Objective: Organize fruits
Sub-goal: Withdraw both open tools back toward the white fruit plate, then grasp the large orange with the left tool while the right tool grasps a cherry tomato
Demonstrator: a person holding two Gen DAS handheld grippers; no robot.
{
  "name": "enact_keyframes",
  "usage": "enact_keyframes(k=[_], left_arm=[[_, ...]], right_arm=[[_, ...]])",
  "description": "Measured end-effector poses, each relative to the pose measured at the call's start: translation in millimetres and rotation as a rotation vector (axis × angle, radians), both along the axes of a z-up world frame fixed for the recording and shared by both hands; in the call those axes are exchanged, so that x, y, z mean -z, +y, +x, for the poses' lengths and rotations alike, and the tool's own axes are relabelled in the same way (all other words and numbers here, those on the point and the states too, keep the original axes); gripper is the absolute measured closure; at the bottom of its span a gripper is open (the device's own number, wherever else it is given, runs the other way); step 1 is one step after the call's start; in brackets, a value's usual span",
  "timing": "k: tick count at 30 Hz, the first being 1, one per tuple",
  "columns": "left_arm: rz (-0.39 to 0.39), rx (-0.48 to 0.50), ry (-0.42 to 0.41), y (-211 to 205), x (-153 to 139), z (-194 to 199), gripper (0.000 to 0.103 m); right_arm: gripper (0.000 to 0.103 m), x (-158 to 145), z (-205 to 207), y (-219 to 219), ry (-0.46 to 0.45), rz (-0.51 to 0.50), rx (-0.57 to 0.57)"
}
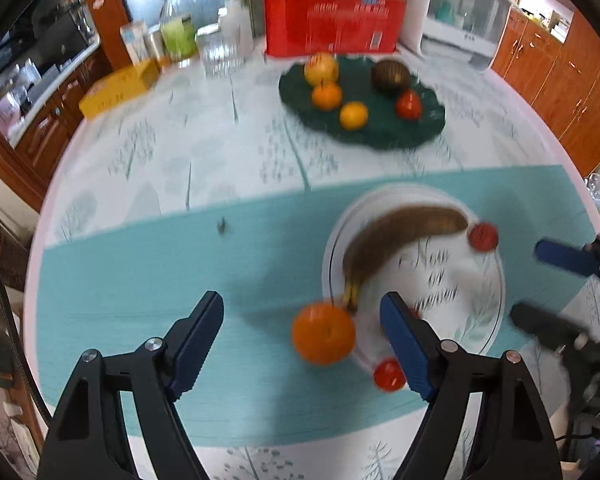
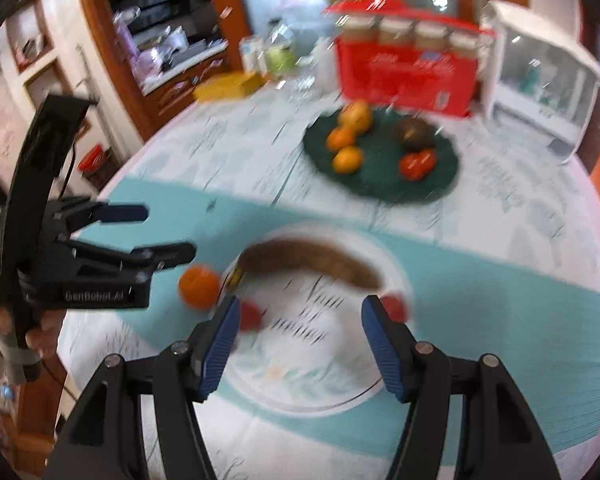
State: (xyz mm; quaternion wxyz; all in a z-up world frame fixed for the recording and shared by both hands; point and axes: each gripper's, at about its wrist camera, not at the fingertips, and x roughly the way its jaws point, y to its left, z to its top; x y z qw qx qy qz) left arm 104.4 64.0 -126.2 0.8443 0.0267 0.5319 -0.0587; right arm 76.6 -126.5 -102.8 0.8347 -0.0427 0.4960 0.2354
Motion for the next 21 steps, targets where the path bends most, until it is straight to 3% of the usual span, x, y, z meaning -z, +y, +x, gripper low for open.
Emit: enact_keyframes(k=[8, 15, 19, 21], left_arm=[[-0.021, -0.004, 0.047, 16.2, 29.1, -21.0, 0.026], [-0.038, -0.006, 0.06, 19.7, 36.4, -18.5, 0.026], [-0.047, -0.007, 0.073, 18.6, 42.5, -13.4, 0.026], [-0.053, -0.006, 0.078, 17.7, 44.8, -11.6, 0.026]], right_arm=[[0.041, 53.0, -21.8, 34.8, 0.115, 0.007, -0.09], [0.055, 73.4, -19.3, 58.8, 0.154, 0.019, -0.129], [0.061, 73.9, -18.6, 63.2, 0.128, 0.022, -0.141], [0.072, 74.3, -16.9, 63.0, 0.124, 0.029, -0.144]])
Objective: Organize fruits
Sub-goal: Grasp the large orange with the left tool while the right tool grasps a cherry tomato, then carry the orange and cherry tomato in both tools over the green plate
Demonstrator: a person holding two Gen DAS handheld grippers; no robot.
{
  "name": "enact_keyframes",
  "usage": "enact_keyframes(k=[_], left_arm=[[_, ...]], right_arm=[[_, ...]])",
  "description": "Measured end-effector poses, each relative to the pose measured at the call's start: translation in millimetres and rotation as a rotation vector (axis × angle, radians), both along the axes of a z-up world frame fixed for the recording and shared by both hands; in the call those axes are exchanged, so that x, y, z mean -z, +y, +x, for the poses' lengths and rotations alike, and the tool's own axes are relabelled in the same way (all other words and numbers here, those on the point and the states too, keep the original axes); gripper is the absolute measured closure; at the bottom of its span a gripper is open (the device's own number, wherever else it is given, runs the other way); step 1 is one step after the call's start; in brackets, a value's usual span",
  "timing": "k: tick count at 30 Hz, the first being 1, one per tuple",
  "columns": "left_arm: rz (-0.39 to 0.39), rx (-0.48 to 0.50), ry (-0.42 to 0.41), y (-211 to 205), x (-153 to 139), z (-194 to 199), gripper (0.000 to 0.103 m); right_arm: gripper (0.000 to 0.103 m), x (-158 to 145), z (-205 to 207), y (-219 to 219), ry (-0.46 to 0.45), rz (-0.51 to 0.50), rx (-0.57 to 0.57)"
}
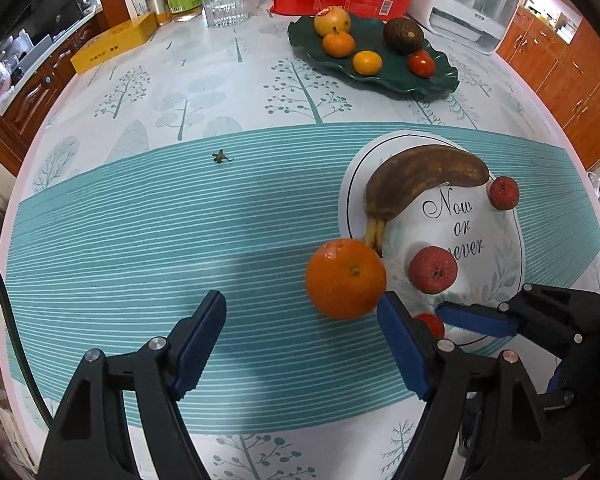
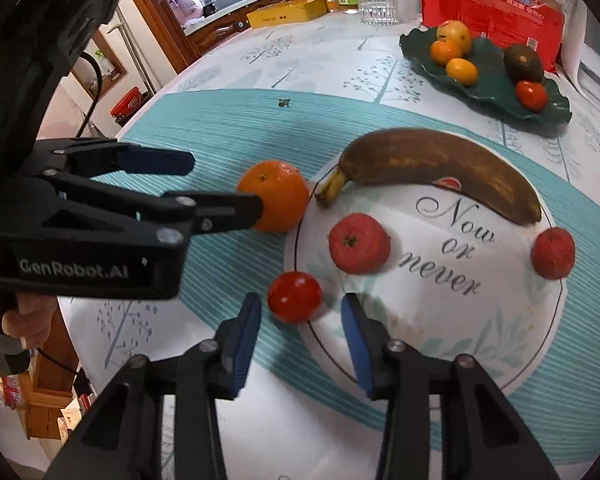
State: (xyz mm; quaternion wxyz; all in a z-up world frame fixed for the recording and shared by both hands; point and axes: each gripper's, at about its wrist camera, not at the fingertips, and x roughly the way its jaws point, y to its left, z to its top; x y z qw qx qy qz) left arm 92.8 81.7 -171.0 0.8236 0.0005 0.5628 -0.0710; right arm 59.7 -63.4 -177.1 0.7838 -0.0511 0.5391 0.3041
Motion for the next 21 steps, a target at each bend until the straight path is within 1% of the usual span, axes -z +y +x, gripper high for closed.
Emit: enact_keyframes(k=[1, 7, 9, 10, 11, 13, 14, 21], left_arm=[[-0.004, 0.001, 0.004, -0.7, 1.5, 1.2, 0.026], [-0.056, 0.0, 0.023, -4.5, 8.7, 8.5, 0.028], [-0.092, 0.006, 0.032, -7.1, 10.6, 11.1, 0.036], [-0.106, 0.008, 0.036, -8.4, 11.9, 12.0, 0.038], [-0.121, 0.011, 0.044, -10.7, 13.1, 13.3, 0.043], [-0.127, 0.014, 0.055, -15.3, 16.1, 14.7, 0.055], [-0.119, 0.012, 0.064, -17.3, 18.4, 15.3, 0.058], [-0.129, -0.02, 0.051, -17.1, 20.2, 13.0, 0.06]], right_arm=[[0.075, 0.6, 1.0, -0.2, 0.007, 0.007, -0.001], [0.075, -2.2, -1.4, -7.8, -0.001, -0.012, 0.002], [0.075, -1.6, -1.3, -11.7, -0.002, -0.019, 0.008], [0.075, -1.8, -1.4, -14.8, 0.0, -0.021, 0.013], [0.075, -2.0, -1.1, -18.4, 0.003, -0.024, 0.02], [0.075, -2.2, -0.3, -25.0, 0.007, -0.026, 0.035], [0.075, -3.0, 0.0, -28.8, 0.007, -0.027, 0.043], [0.075, -12.6, 0.8, -48.5, -0.015, -0.028, 0.082]])
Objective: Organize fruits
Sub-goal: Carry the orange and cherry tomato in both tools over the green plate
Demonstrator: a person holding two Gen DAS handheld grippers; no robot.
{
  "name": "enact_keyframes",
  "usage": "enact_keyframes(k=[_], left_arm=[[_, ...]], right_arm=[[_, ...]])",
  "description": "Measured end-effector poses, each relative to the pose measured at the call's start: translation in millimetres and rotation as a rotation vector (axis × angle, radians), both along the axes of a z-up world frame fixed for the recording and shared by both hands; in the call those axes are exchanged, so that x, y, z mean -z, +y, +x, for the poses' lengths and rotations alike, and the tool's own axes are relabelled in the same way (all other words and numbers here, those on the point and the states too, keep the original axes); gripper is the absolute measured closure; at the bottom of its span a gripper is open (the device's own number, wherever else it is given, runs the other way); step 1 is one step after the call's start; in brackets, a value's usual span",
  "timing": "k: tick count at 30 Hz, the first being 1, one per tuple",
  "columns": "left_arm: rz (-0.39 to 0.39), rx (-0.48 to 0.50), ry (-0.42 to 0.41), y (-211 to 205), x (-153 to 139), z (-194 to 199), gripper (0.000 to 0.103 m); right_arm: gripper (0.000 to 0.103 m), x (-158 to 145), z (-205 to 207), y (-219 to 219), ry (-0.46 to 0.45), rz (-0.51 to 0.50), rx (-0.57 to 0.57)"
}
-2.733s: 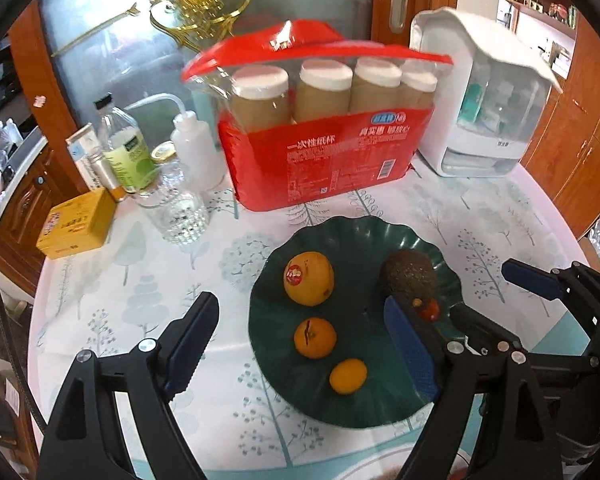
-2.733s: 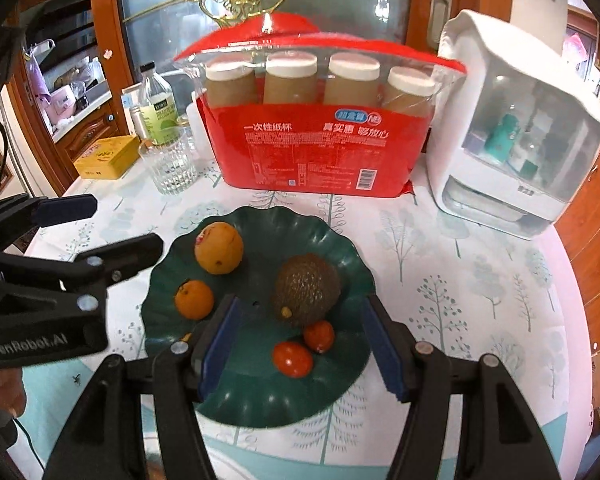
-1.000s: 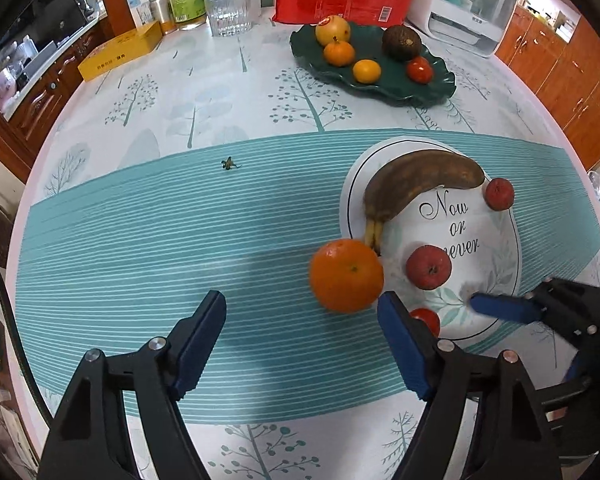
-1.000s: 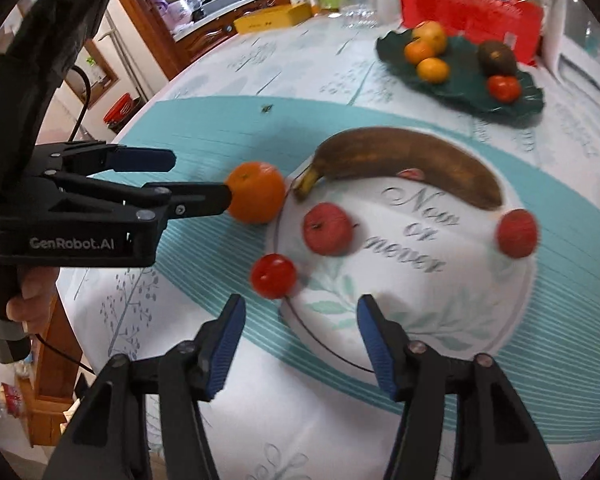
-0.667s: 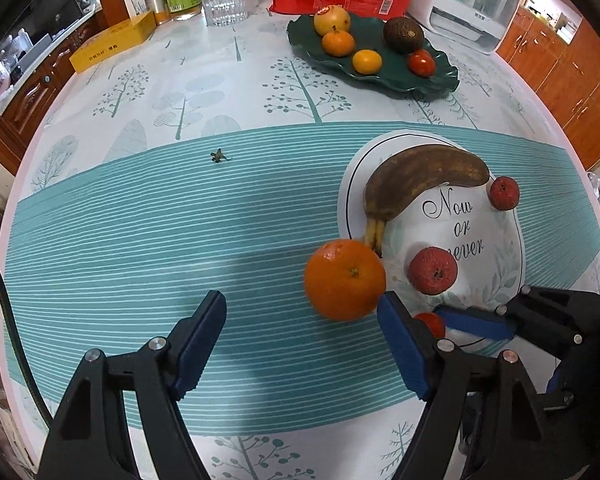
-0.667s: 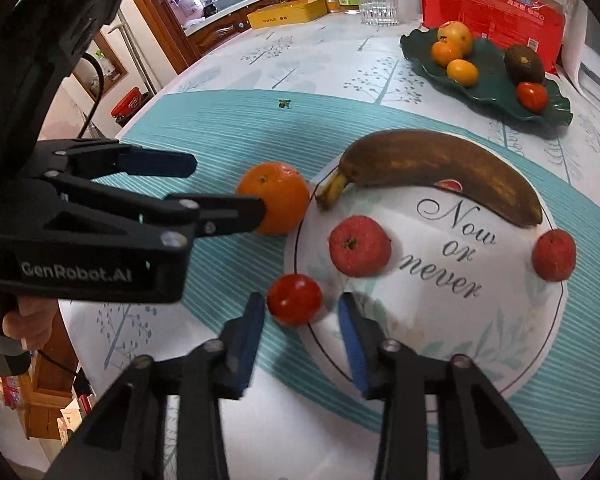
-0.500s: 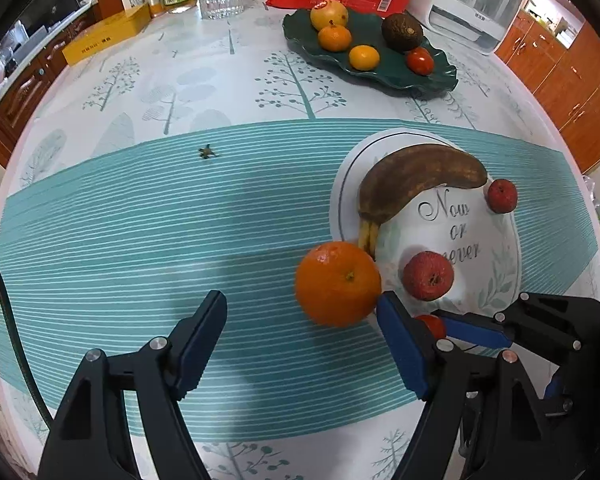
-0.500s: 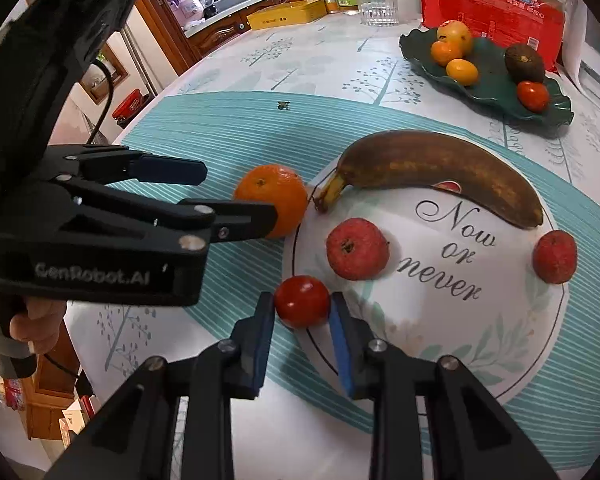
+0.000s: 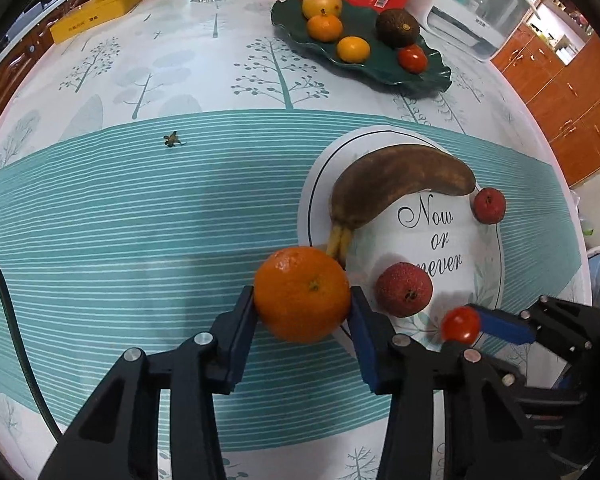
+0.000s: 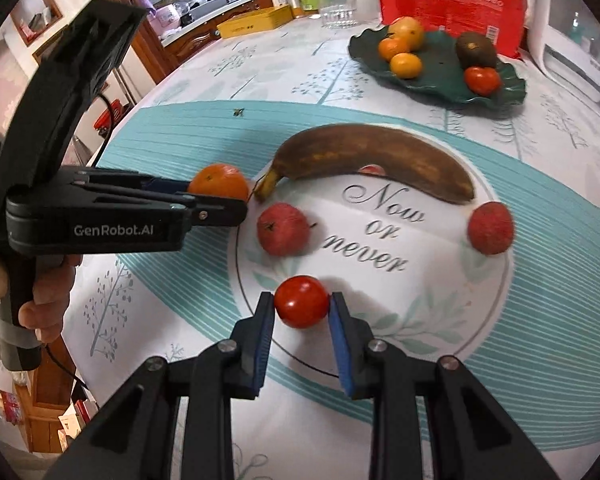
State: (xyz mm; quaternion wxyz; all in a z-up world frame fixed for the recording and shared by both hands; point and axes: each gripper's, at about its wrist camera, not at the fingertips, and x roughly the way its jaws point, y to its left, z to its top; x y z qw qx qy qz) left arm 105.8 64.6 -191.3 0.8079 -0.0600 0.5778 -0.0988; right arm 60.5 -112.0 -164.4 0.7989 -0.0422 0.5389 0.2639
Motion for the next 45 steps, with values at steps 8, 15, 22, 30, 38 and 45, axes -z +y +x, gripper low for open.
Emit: enact_keyframes(k=[8, 15, 22, 30, 38, 45], left_arm=[[-0.002, 0.036, -0.078, -14.3, -41.8, -6.6, 0.06], [0.009, 0.088, -0.172, -31.5, -98.5, 20.7, 0.06], [0.067, 0.117, -0.287, -41.5, -161.2, 73.5, 0.06], [0.121, 0.127, -0.373, -59.9, -194.7, 146.0, 0.06], [0.113, 0.091, -0.328, -72.0, -152.2, 209.4, 0.06], [0.123, 0.098, -0.262, -81.4, -98.2, 240.1, 0.06]], right_arm=[[0.076, -30.1, 11.8, -16.7, -0.044, 0.024, 0.034], [0.076, -74.1, 51.9, -37.7, -0.106, 0.037, 0.093], [0.076, -136.9, 118.1, -58.9, -0.206, 0.03, 0.164], [0.075, -167.7, 193.3, -67.7, -0.269, 0.027, 0.242], [0.075, -123.5, 237.7, -51.2, -0.227, -0.034, 0.238], [0.075, -62.6, 254.7, -38.6, -0.127, -0.082, 0.219]])
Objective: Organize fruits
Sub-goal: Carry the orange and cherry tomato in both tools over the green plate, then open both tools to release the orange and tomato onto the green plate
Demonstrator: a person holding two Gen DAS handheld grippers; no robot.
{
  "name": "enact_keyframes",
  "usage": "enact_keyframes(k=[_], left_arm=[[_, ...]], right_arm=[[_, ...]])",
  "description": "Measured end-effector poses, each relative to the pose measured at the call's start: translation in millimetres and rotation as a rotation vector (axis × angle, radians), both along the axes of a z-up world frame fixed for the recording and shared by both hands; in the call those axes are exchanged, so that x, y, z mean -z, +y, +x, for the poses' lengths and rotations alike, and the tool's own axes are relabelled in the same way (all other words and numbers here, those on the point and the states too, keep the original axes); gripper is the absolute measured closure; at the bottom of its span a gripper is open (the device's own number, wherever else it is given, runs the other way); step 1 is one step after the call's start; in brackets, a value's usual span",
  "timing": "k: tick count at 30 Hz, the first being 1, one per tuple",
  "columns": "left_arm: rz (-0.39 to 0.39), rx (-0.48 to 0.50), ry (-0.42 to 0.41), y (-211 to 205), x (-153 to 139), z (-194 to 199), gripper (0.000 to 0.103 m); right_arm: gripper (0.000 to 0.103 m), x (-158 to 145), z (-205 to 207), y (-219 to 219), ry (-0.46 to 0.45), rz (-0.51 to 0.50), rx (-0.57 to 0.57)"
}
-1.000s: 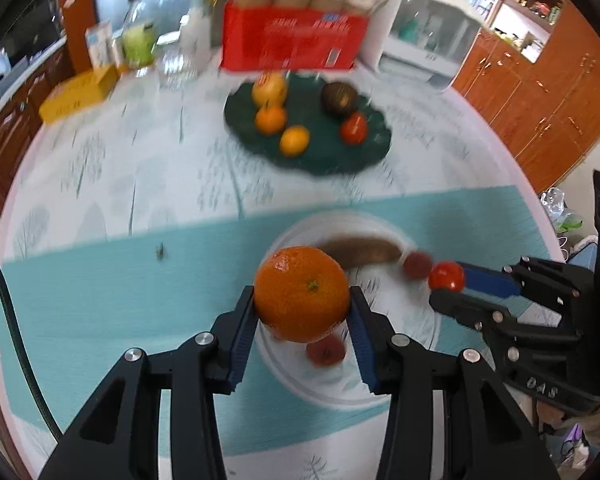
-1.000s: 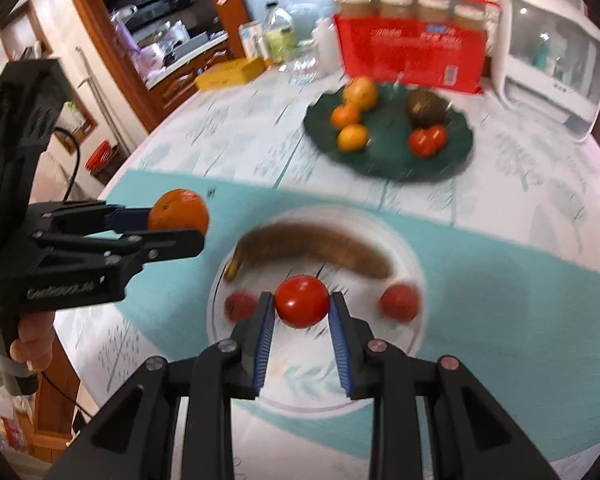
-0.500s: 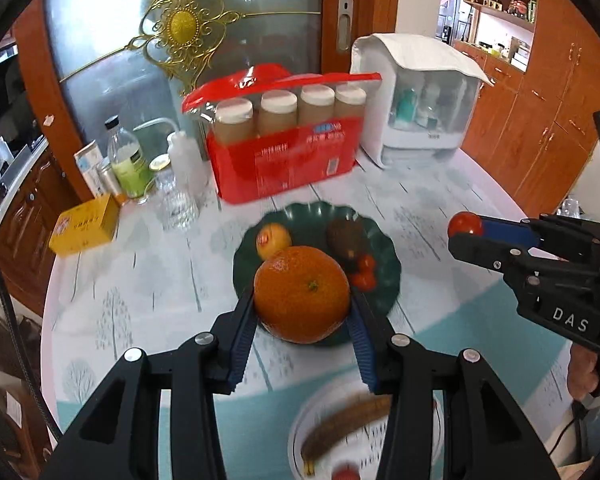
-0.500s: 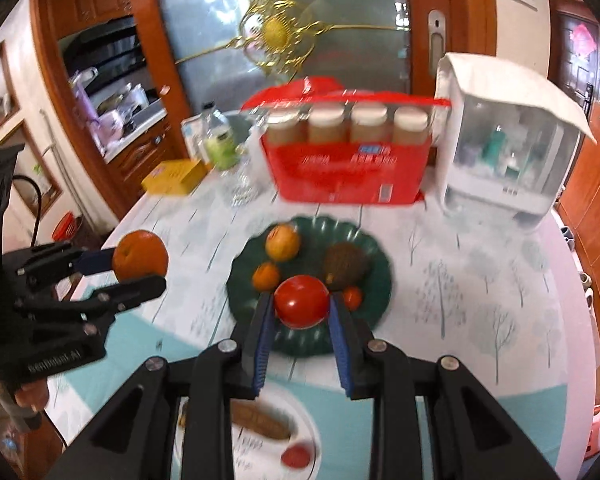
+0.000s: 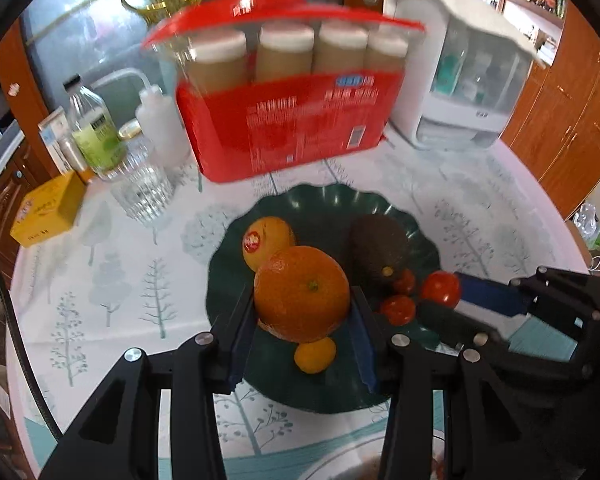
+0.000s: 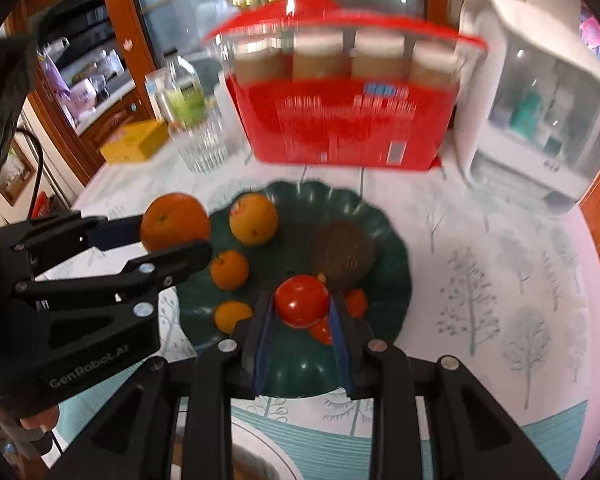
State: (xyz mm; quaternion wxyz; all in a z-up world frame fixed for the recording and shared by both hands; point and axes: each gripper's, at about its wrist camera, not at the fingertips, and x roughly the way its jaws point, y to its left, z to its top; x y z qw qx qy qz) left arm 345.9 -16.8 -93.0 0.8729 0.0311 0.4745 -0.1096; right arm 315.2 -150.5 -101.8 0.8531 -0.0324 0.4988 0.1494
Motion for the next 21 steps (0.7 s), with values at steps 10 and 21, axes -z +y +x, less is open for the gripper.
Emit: enact_keyframes(k=[10, 21], left_arm=[[0.001, 0.006, 0.052, -1.9, 42.7, 20.4, 0.06], [0.06, 0.011, 0.021, -6.1, 45.3, 16.2, 0.02]], right_arm=[[0.075, 42.0, 4.3, 8.5, 0.072, -0.032, -0.039], [0.052, 49.5, 4.0, 8.1, 0.068, -0.028, -0.048]])
